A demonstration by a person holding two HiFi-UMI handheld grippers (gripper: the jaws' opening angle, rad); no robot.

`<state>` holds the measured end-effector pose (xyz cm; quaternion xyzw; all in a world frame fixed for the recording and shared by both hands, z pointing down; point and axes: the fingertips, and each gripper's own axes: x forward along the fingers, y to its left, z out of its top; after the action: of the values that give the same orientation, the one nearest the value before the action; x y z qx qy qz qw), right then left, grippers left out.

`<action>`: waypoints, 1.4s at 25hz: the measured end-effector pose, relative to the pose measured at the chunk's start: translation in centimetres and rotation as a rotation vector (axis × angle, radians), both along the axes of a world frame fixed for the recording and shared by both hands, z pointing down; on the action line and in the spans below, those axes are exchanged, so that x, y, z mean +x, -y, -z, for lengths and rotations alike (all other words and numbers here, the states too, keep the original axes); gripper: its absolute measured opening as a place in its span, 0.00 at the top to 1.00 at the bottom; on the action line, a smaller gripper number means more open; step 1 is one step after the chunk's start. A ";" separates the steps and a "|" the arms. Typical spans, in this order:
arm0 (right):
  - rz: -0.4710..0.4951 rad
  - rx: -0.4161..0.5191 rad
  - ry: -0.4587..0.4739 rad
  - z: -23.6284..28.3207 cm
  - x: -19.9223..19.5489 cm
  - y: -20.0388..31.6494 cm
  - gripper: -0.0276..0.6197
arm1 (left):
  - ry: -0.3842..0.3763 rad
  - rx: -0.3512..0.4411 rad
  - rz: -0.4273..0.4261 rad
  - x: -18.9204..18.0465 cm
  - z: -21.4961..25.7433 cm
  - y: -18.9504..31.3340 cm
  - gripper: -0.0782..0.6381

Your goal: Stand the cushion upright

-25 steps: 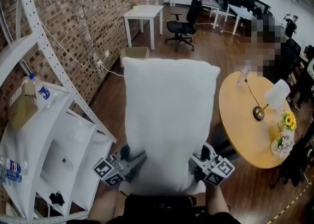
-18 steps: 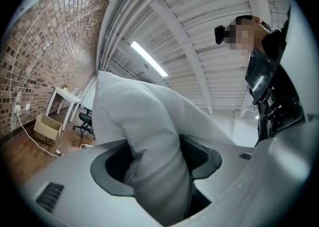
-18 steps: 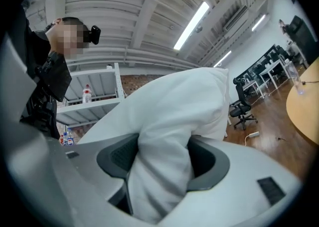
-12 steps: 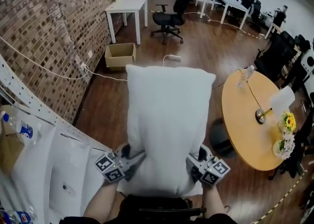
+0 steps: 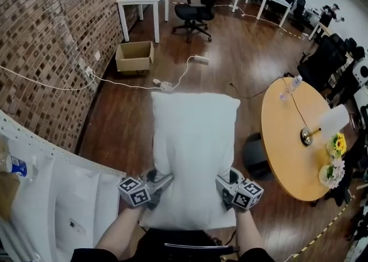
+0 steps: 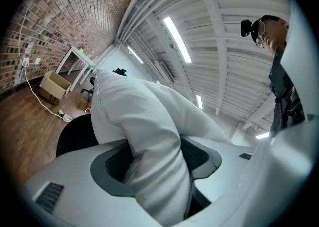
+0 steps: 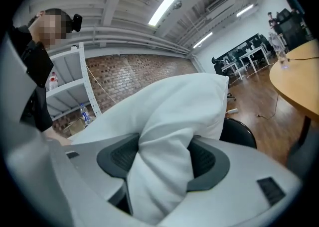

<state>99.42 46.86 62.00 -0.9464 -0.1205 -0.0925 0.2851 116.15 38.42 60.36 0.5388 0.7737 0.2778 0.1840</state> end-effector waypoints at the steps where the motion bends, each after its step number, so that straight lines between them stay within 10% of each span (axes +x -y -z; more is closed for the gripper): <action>1: -0.003 0.003 0.014 -0.8 -0.1 -0.2 0.53 | -0.007 0.012 -0.009 0.0 -0.9 -0.3 0.52; 13: -0.041 0.056 0.393 -13.3 -1.6 0.2 0.59 | -0.322 0.359 0.013 -1.1 -12.1 -1.5 0.51; 24: -0.145 0.245 0.531 -21.0 -3.7 1.2 0.76 | -0.340 0.675 0.078 0.7 -22.2 0.6 0.51; 35: -0.136 0.226 0.500 -19.9 -4.2 3.4 0.77 | -0.272 0.735 0.253 2.5 -21.9 4.7 0.54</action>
<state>95.26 43.42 81.86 -0.8462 -0.2391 -0.3167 0.3556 118.68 33.73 82.22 0.6912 0.5680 0.4372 -0.0920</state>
